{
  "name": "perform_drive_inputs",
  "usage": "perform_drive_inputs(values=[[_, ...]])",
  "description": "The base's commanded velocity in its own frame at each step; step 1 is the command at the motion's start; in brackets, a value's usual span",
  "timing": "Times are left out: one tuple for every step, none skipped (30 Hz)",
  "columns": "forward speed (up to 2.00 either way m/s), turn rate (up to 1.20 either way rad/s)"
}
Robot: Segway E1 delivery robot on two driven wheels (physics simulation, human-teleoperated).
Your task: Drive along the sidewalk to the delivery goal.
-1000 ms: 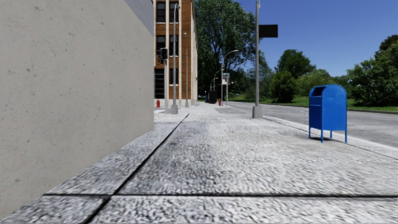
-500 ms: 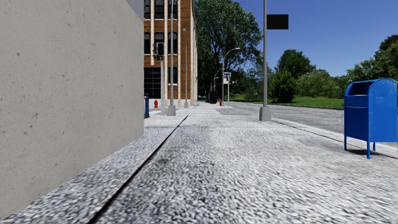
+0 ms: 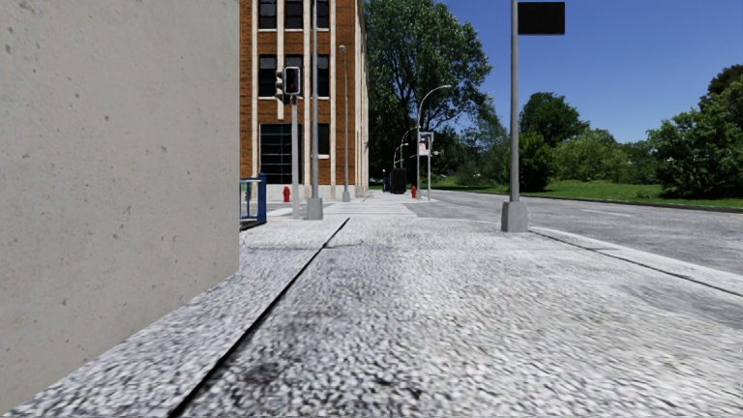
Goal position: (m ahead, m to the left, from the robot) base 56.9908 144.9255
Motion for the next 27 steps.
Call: perform_drive_inputs(values=[[2.0,0.0],[2.0,0.0],[2.0,0.0],[2.0,0.0],[2.0,0.0],[2.0,0.0],[2.0,0.0],[2.0,0.0],[2.0,0.0],[2.0,0.0],[2.0,0.0],[2.0,0.0],[2.0,0.0],[2.0,0.0],[2.0,0.0],[2.0,0.0],[2.0,0.0],[2.0,0.0],[2.0,0.0],[2.0,0.0],[2.0,0.0],[2.0,0.0],[2.0,0.0],[2.0,0.0],[2.0,0.0],[2.0,0.0],[2.0,0.0]])
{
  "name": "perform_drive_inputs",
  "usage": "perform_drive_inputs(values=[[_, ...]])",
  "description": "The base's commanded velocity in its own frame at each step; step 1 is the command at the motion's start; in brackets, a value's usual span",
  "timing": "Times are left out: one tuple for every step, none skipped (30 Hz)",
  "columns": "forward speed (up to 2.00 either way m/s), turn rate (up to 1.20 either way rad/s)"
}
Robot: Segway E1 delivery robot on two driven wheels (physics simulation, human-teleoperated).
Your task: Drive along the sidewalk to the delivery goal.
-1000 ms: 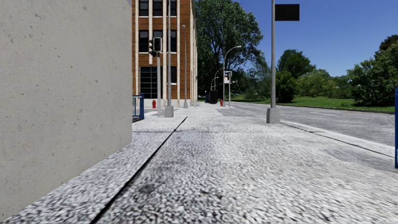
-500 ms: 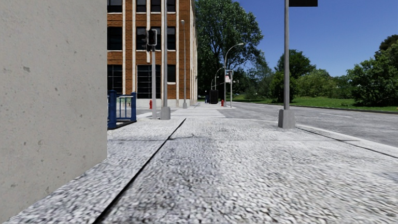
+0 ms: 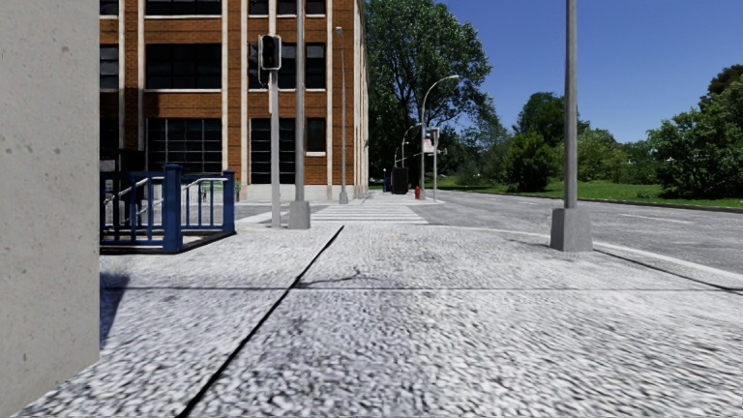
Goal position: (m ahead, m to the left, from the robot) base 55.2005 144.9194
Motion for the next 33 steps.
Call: perform_drive_inputs(values=[[2.0,0.0],[2.0,0.0],[2.0,0.0],[2.0,0.0],[2.0,0.0],[2.0,0.0],[2.0,0.0],[2.0,0.0],[2.0,0.0],[2.0,0.0],[2.0,0.0],[2.0,0.0],[2.0,0.0],[2.0,0.0],[2.0,0.0],[2.0,0.0],[2.0,0.0],[2.0,0.0],[2.0,0.0],[2.0,0.0],[2.0,0.0],[2.0,0.0],[2.0,0.0],[2.0,0.0],[2.0,0.0],[2.0,0.0],[2.0,0.0],[2.0,0.0],[2.0,0.0],[2.0,0.0],[2.0,0.0],[2.0,0.0],[2.0,0.0]])
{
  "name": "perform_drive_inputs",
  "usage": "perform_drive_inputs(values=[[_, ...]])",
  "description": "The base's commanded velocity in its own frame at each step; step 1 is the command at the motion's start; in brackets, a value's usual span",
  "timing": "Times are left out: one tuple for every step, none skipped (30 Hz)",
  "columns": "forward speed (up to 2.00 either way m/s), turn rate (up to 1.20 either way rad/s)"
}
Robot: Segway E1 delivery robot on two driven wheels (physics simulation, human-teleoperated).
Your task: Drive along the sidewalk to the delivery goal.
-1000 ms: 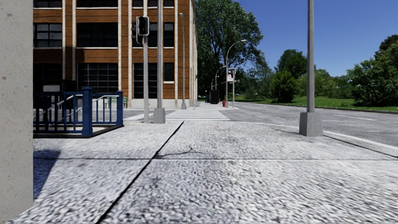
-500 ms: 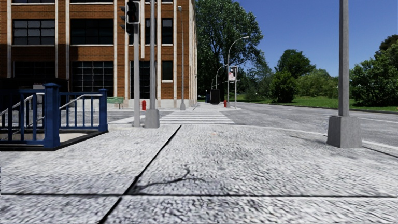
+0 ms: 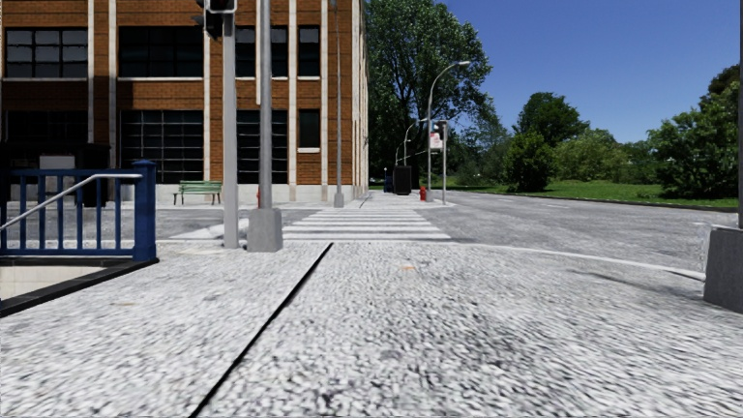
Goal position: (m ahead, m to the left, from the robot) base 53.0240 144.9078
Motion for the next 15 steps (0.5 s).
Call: perform_drive_inputs(values=[[2.0,0.0],[2.0,0.0],[2.0,0.0],[2.0,0.0],[2.0,0.0],[2.0,0.0],[2.0,0.0],[2.0,0.0],[2.0,0.0],[2.0,0.0],[2.0,0.0],[2.0,0.0],[2.0,0.0],[2.0,0.0],[2.0,0.0]])
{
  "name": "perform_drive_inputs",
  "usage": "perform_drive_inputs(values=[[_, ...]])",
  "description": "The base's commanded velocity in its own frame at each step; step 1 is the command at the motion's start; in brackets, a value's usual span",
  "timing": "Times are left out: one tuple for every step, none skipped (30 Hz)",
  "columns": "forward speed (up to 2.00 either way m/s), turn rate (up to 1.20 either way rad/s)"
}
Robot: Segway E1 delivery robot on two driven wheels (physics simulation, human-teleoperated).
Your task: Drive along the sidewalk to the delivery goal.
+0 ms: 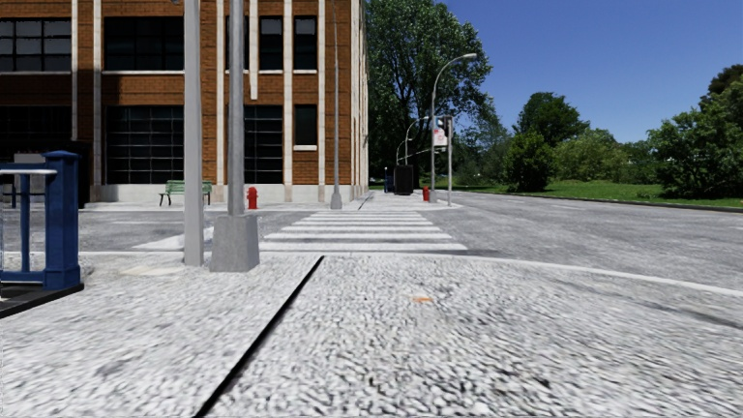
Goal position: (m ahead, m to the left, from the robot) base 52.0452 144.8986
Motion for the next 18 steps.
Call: perform_drive_inputs(values=[[2.0,0.0],[2.0,0.0],[2.0,0.0],[2.0,0.0],[2.0,0.0],[2.0,0.0],[2.0,0.0],[2.0,0.0],[2.0,0.0],[2.0,0.0],[2.0,0.0],[2.0,0.0],[2.0,0.0],[2.0,0.0],[2.0,0.0],[2.0,0.0],[2.0,0.0],[2.0,0.0]])
